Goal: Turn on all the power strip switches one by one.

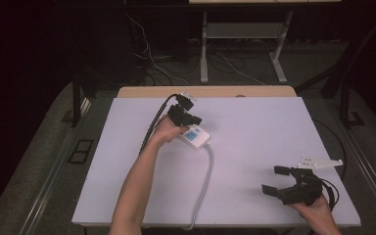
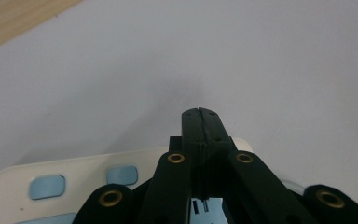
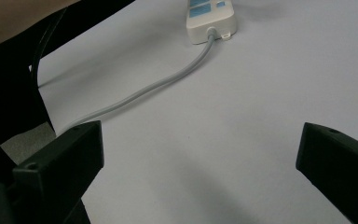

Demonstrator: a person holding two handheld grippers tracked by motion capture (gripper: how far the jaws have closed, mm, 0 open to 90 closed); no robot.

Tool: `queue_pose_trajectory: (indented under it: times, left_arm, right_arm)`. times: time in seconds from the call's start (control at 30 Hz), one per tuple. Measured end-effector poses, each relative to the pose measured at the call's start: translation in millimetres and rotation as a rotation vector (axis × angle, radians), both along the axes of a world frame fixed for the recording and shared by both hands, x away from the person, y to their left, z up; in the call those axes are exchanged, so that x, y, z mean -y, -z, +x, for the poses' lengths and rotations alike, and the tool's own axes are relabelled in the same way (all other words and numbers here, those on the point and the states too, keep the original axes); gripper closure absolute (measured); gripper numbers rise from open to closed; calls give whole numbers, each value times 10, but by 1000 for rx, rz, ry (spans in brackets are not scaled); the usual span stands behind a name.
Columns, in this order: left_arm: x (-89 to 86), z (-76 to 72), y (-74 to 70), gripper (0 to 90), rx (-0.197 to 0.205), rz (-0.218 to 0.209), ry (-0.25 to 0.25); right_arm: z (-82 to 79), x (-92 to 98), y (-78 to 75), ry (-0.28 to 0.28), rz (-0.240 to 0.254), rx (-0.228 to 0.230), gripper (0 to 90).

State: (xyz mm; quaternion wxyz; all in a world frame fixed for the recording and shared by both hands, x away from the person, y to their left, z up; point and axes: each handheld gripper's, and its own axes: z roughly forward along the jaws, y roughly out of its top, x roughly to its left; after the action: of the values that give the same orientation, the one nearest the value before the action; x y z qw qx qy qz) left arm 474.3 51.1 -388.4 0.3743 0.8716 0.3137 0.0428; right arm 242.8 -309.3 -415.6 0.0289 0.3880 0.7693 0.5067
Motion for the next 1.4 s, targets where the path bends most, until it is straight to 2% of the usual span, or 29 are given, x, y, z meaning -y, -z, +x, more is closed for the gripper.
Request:
queue_pose_trajectory:
  times: [0.3, 0.57, 0.87, 1.4]
  left_arm:
    - [-86, 49, -180, 897, 23, 16, 3]
    - [-202, 78, -241, 897, 31, 22, -25]
    - [-360, 150, -196, 897, 33, 33, -70]
    - [-292, 236, 6, 896, 1, 74, -73]
  right_arm:
    - [6, 9, 1, 3, 1, 1, 5]
    - [13, 6, 6, 8, -3, 0, 5]
    - [17, -10, 15, 12, -8, -6, 6]
    - [17, 3, 18, 15, -8, -3, 5]
